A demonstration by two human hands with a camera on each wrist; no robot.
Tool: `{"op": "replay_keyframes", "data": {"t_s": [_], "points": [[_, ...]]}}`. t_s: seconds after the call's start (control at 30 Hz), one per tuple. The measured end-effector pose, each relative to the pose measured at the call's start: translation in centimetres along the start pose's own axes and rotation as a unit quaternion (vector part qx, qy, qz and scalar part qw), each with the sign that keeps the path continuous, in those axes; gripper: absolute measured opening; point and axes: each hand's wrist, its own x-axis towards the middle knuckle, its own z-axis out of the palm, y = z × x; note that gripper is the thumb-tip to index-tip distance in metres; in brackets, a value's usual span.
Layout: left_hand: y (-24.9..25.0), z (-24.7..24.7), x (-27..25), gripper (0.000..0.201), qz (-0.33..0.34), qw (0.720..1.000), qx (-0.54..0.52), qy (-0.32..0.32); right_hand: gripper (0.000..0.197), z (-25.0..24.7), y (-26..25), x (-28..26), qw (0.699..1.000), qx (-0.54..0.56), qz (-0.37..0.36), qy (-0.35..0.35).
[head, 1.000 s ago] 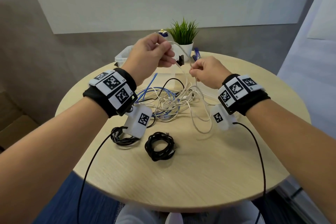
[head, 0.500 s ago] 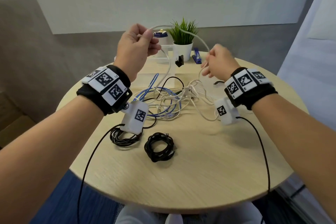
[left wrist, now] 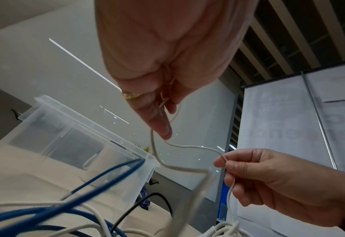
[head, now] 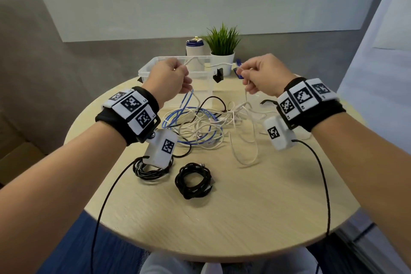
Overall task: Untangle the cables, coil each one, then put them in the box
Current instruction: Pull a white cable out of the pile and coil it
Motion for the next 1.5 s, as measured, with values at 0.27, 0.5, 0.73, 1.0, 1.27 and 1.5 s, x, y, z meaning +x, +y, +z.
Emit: {"op": "replay_keyframes", "data": {"t_s": [0.27,0.5,0.73,1.0,1.27,1.5], "points": [[0.4,1.3,-1.6,0.013,-0.016,0.978,0.12,-0.17,0.016,0.3,-0.8,0.1,0.986,0.123,-0.08,0.083],[0.3,4.9,-2.2,0.037,0.016,0.941,0.206,-0.267,0.025,0.6,-2.2,-0.6,0.978,0.177,-0.109,0.029],[0.2,5.5,-2.0,0.006,0.042,0.938,0.229,-0.258,0.021,-0.1,-1.5,-0.8,0.979,0.184,-0.085,0.023],[-0.4,4.8,-1.3,0.007,0.032,0.923,0.268,-0.273,0.027,-0.8,-0.3,0.7,0.976,0.147,-0.08,0.141],[-1.0,3.4,-1.0,0.038,-0.008,0.923,0.277,-0.267,0.02,-2.5,-0.3,1.0,0.98,0.114,-0.072,0.147],[1.3,2.5,-0.7,0.087,0.062,0.974,0.214,-0.048,0.015,-1.0,-1.0,0.0,0.989,0.102,-0.081,0.074]]}}
